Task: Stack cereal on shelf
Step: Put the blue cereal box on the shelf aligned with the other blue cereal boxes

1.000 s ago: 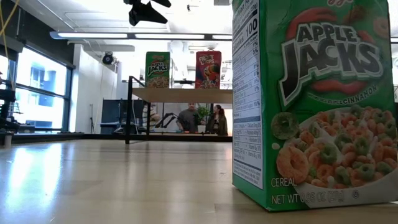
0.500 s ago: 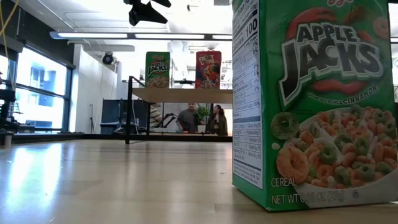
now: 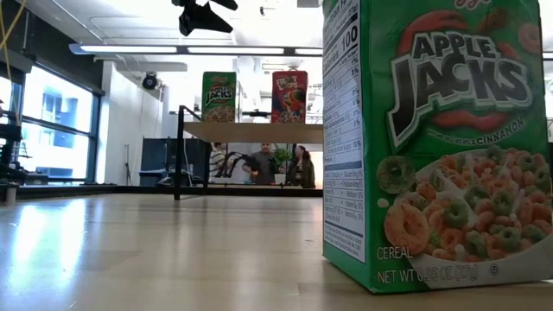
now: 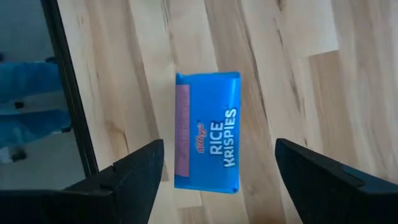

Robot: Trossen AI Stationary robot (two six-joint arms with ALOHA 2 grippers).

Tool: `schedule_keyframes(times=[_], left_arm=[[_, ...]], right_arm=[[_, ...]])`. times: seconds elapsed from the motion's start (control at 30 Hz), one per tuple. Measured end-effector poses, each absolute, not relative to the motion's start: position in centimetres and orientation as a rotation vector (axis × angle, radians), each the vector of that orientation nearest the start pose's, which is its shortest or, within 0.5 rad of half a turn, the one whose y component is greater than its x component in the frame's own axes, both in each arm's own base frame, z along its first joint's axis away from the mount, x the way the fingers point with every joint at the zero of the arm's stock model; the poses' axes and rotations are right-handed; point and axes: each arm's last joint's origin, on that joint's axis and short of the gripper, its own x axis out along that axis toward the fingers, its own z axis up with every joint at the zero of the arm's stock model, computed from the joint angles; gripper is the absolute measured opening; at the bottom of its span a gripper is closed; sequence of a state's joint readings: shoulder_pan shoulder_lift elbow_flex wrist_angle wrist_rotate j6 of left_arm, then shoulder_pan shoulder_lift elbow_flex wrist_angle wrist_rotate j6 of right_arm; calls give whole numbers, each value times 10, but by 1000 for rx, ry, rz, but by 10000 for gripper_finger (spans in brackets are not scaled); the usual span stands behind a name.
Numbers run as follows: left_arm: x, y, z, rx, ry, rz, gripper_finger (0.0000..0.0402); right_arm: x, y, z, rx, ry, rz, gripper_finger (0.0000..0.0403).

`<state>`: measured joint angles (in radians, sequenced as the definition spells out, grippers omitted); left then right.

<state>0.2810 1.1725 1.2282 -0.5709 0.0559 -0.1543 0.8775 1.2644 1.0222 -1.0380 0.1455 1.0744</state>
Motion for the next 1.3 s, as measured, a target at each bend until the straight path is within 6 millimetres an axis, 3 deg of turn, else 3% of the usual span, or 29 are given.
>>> schedule_keyframes(times=[0.37,0.57,0.97,1.3], left_arm=[[234,66,373,-237,491,259,248],[234,66,373,-237,491,259,248],[234,66,373,-237,492,259,248],[234,66,373,-237,491,259,248]], right_arm=[[144,168,243,265,1305,-58,299],[148,173,233,237,1350,-83,272],[158,170,233,313,1337,-97,194],[172,161,242,392,1305,-135,173]])
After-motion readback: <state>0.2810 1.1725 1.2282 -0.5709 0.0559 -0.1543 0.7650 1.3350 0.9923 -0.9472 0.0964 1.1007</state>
